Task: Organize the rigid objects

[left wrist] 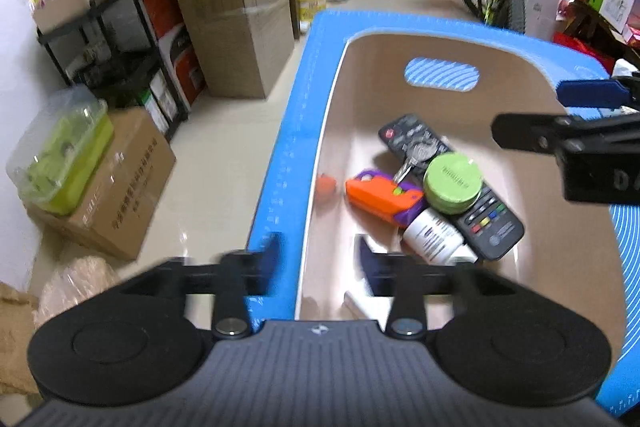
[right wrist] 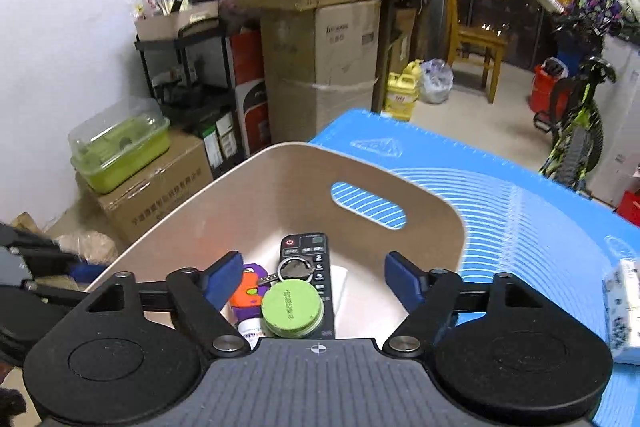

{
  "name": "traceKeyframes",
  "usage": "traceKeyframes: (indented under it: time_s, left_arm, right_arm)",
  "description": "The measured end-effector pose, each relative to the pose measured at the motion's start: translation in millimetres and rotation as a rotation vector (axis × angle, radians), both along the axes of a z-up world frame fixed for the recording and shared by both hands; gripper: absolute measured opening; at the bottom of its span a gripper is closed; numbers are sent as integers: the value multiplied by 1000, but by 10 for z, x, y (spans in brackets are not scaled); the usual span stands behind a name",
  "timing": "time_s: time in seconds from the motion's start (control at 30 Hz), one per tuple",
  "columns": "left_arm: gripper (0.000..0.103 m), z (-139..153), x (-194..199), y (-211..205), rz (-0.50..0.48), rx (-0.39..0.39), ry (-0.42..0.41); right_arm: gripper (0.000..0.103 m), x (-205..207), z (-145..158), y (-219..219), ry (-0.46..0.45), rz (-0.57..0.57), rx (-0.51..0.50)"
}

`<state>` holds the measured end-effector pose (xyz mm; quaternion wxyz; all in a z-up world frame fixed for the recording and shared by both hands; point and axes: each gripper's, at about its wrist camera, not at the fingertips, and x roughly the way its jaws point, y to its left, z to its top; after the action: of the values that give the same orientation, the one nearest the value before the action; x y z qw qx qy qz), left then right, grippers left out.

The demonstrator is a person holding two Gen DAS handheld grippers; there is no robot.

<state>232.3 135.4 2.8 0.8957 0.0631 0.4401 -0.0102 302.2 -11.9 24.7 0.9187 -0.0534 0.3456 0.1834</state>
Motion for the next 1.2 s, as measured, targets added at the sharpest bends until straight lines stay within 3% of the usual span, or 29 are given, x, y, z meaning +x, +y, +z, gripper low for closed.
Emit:
traceKeyframes:
  time_s: [0.2,0.67,1.2]
  left_arm:
    - [71,200,-140,-149,-22,17,-49]
    - [73,683,-693,-508,-66,21,-114]
    - [73,1027,-1502,-819,-64,23,-177]
  right_arm:
    - [89,-333,240,-203,-19,-27,5]
    - [93,-1124,618,-702,-41,-140,19]
    - [93,-2224,793,-1227,-87,-250,34]
